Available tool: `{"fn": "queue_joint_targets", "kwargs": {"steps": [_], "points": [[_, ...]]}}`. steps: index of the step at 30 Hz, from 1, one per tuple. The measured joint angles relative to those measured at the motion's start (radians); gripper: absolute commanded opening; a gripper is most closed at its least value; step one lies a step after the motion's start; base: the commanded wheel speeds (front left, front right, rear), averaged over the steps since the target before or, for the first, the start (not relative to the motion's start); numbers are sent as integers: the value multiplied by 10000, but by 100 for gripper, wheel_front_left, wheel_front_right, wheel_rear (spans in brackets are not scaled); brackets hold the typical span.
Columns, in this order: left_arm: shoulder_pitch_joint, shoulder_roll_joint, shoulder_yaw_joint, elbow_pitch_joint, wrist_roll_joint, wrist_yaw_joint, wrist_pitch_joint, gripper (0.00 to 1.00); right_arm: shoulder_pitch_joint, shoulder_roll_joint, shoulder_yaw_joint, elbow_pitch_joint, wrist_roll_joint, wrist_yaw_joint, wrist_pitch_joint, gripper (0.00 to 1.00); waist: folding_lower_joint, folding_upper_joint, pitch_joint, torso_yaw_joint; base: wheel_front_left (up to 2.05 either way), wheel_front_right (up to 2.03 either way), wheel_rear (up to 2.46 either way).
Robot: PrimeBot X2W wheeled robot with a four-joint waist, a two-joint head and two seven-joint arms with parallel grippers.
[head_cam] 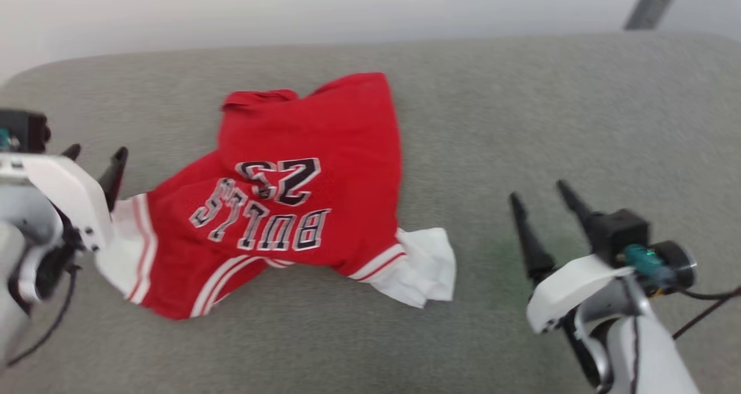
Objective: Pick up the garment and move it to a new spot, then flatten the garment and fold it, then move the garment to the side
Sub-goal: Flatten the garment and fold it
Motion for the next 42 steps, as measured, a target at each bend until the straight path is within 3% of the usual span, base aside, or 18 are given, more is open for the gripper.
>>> {"fn": "queue_joint_targets", "kwargs": {"steps": [10,15,24,32,33,34,35,42], "points": [[1825,69,460,-2150,407,1083,-2840,100,273,-706,1225,347,631,0,2522,100,0,0,-504,1290,0,0,0],[2632,12,523,-2686,537,1396,-3751,100,181,-1300,1684,499,1064,0,3850,100,0,0,-616,1903,0,0,0],[3759,-600,1212,-3438,1062,1653,-4243,100,-267,-2167,2324,1072,1749,0,5956,100,0,0,-646,2857,0,0,0],[5091,-1756,3256,-4046,2405,1534,-4247,100,-1024,-2502,2970,2176,2023,0,6702,100,0,0,-546,3468,0,0,0],[5260,-1896,3511,-4107,2591,1486,-4249,100,-1173,-2514,3049,2401,2157,0,6775,93,0,0,-540,3510,0,0,0],[5422,-2031,3758,-4159,2846,1394,-4247,100,-1279,-2516,3106,2604,2288,0,6799,31,0,0,-536,3542,0,0,0],[5580,-2180,4002,-4215,3033,1285,-4247,100,-1414,-2585,3258,2757,2265,2,6798,0,0,0,-533,3576,0,0,0],[6747,-3384,5630,-4403,4088,508,-4249,100,-2107,-2778,3605,3536,3145,8,6801,0,0,0,-586,3610,0,0,0]]}}
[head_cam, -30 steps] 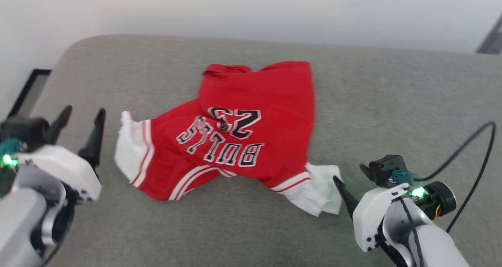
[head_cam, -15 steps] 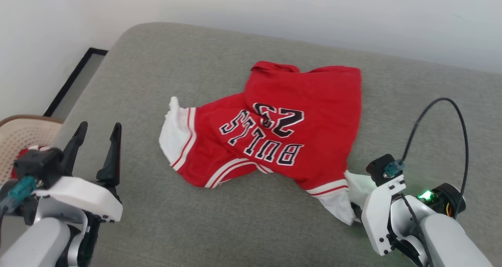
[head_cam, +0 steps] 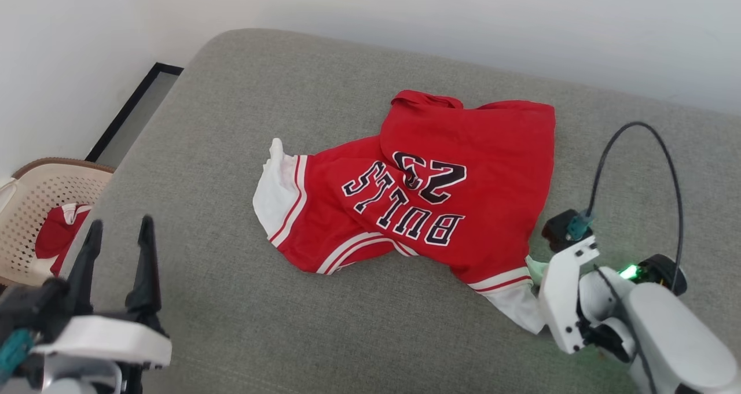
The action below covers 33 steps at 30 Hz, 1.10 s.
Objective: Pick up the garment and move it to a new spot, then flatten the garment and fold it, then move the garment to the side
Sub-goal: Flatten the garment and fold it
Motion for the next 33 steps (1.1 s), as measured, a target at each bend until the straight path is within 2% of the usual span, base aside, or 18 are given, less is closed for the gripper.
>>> {"fn": "queue_joint_targets", "kwargs": {"steps": [8,14,15,23,28,33], "points": [[1015,-1465,1756,-23,917,-1089,-6,100,-232,-938,-174,-167,895,19,123,0,0,0,-141,-148,0,0,0],[1478,-2374,2569,21,1670,-1948,-6,100,-184,-1672,-713,-343,1396,19,320,0,0,0,-256,-197,0,0,0],[1523,-2625,2819,79,1879,-2100,-6,100,-89,-1952,-897,-403,1563,19,470,0,0,0,-303,-204,0,0,0],[1809,-3310,3381,109,2451,-2573,-6,100,354,-3139,-2270,-236,1824,17,1513,0,0,0,-470,-299,0,0,0],[1815,-3440,3511,127,2650,-2698,-6,100,896,-3269,-3139,199,1659,17,1971,0,0,0,-466,-281,0,0,0],[1807,-3532,3565,173,2709,-2748,-6,100,1273,-2654,-3503,662,1396,17,1921,0,0,0,-460,-273,0,0,0]]}}
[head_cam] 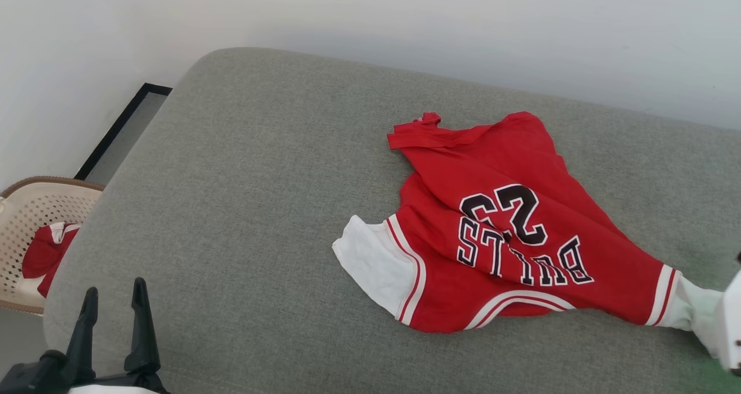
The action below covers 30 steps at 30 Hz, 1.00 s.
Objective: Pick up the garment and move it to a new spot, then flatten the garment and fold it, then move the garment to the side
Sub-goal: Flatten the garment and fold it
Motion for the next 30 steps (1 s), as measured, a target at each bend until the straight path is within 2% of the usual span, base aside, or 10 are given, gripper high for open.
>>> {"fn": "queue_joint_targets", "kwargs": {"steps": [3,4,5,6,7,8,9,19,25,30], "points": [[-1,-4,-36,38,13,-13,0,100,2,391,-117,222,-311,-2,-282,0,0,0,-11,-33,0,0,0],[0,-2,-27,48,13,-13,0,100,-25,500,-194,326,-337,-2,-372,16,0,0,-16,-58,0,0,0],[0,12,-29,46,13,-13,0,100,-53,587,-199,376,-393,-29,-500,40,0,0,-23,-86,0,0,0],[0,31,-35,52,13,-17,0,100,-96,627,-159,384,-535,-27,-598,40,0,0,-33,-122,0,0,0],[0,33,-36,56,13,-29,0,100,-144,675,-153,384,-596,-27,-639,50,0,0,-45,-164,0,0,0],[0,67,-81,50,12,-29,0,100,-202,727,-134,360,-600,-27,-715,95,-1,0,-58,-213,0,0,0],[1,151,-178,42,-19,-29,0,100,-247,742,-59,299,-654,-27,-786,100,0,0,-76,-269,0,0,0],[1,915,-803,40,-291,-40,0,100,-356,654,-192,-1486,-782,-25,-2104,100,0,0,-211,-1123,0,0,0],[-113,1338,-1216,88,-456,-40,236,100,-37,1306,-686,-2851,-1450,-27,-3417,100,0,0,-224,-1805,0,0,0],[-230,1561,-1501,190,-700,-40,556,100,290,2224,-1210,-3916,-2378,-25,-4730,100,0,0,-139,-2425,0,0,0]]}}
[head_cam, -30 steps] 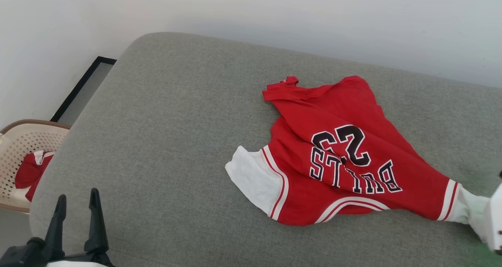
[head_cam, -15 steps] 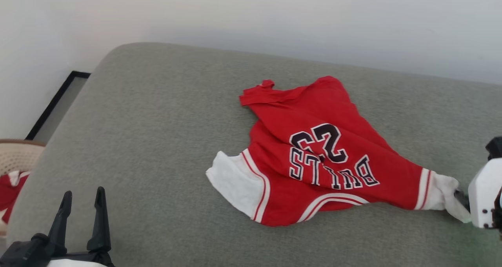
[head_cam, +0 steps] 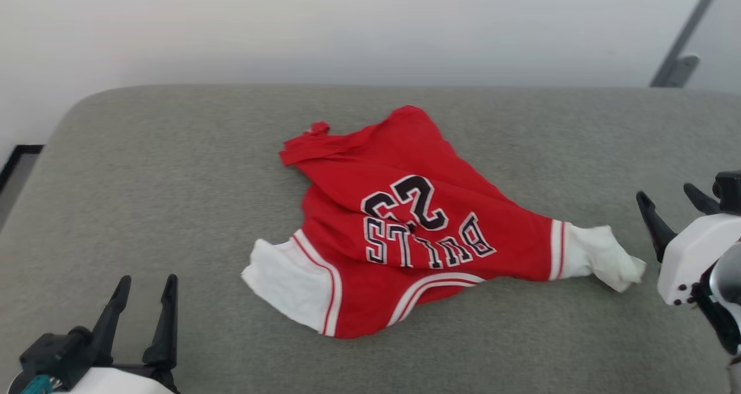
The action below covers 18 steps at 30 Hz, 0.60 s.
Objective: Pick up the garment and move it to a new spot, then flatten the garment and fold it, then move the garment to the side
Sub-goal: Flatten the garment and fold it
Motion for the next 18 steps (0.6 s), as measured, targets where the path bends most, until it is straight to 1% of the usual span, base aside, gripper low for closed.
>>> {"fn": "queue_joint_targets", "kwargs": {"steps": [5,8,11,16,18], "points": [[-261,203,-314,259,-153,-2,408,100,285,775,-336,-598,-727,0,-1221,100,0,0,169,-592,0,0,0],[-425,234,-470,541,-295,0,1016,100,467,1321,-594,-947,-1185,0,-1762,100,0,0,290,-905,0,0,0],[-624,299,-612,777,-366,42,1703,100,688,1829,-652,-1331,-1567,0,-2082,100,0,0,418,-1197,0,0,0],[-1006,385,-790,1116,-677,48,2654,100,987,2274,-600,-1726,-1931,0,-2633,100,0,0,645,-1631,0,0,0],[-1186,426,-821,1315,-807,115,3114,100,1069,2445,-577,-1799,-1950,0,-2871,100,0,0,725,-1781,0,0,0]]}}
